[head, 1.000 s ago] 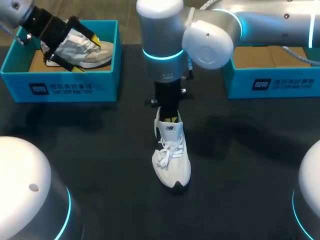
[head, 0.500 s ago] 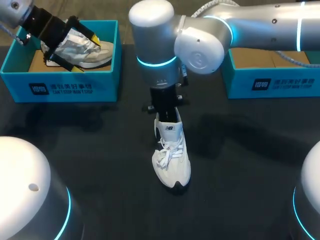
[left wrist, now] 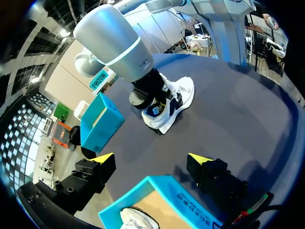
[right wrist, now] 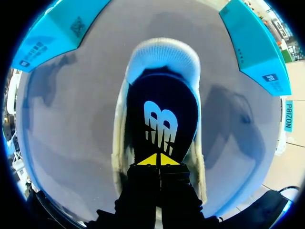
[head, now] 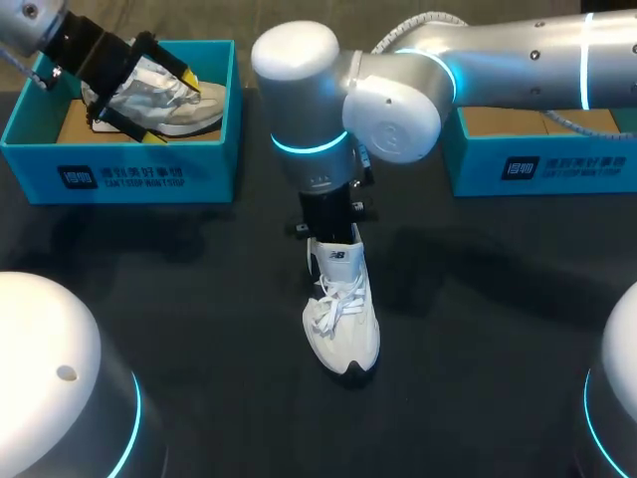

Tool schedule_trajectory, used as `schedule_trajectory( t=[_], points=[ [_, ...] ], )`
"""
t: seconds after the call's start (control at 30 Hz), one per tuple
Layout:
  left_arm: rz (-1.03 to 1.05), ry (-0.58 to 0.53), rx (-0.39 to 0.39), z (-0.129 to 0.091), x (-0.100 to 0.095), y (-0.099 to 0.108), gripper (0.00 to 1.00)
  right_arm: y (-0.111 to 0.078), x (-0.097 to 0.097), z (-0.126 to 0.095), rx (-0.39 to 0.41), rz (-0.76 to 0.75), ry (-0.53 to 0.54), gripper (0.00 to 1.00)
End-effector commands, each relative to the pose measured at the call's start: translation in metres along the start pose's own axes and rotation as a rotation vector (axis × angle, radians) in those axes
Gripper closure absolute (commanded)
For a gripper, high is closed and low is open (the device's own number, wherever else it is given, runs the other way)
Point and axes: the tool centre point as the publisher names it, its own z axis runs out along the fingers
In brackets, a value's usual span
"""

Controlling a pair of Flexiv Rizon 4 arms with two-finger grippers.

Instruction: Take the shoe out of the shoebox, open the shoe tongue, remove and reinsert the insole, then place the shoe into the shoebox

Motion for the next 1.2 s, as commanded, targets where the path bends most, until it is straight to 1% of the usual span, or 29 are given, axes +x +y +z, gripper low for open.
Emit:
schedule_trajectory(
  t=[0.03, 0.2, 0.33, 0.43, 0.53, 0.67, 0.8, 0.93, 1.13, 1.2],
  points=[
    [0.001, 0.003, -0.002, -0.001, 0.000, 0.000, 0.00, 0.002, 0.000, 0.008, 0.005, 0.000, 0.005, 1.00],
    [0.001, 0.003, -0.002, -0.001, 0.000, 0.000, 0.00, 0.001, -0.005, 0.001, -0.014, 0.004, 0.002, 1.00],
    [0.001, 0.003, -0.002, -0.001, 0.000, 0.000, 0.00, 0.000, -0.008, -0.013, -0.045, 0.000, -0.025, 1.00],
    [0.001, 0.003, -0.002, -0.001, 0.000, 0.000, 0.00, 0.005, -0.012, -0.019, -0.088, 0.005, -0.045, 1.00],
    [0.001, 0.003, -0.002, -0.001, 0.000, 0.000, 0.00, 0.012, -0.017, -0.019, -0.126, 0.008, -0.071, 1.00],
    [0.001, 0.003, -0.002, -0.001, 0.000, 0.000, 0.00, 0.022, -0.016, -0.015, -0.157, 0.001, -0.091, 1.00],
    [0.001, 0.003, -0.002, -0.001, 0.000, 0.000, 0.00, 0.031, -0.013, -0.006, -0.181, -0.006, -0.090, 1.00],
    [0.001, 0.003, -0.002, -0.001, 0.000, 0.000, 0.00, 0.037, -0.008, 0.008, -0.171, -0.025, -0.081, 1.00],
    [0.001, 0.003, -0.002, -0.001, 0.000, 0.000, 0.00, 0.038, -0.001, 0.021, -0.156, -0.042, -0.065, 1.00],
    [0.001, 0.003, -0.002, -0.001, 0.000, 0.000, 0.00, 0.037, 0.000, 0.023, -0.149, -0.046, -0.058, 1.00]
  ],
)
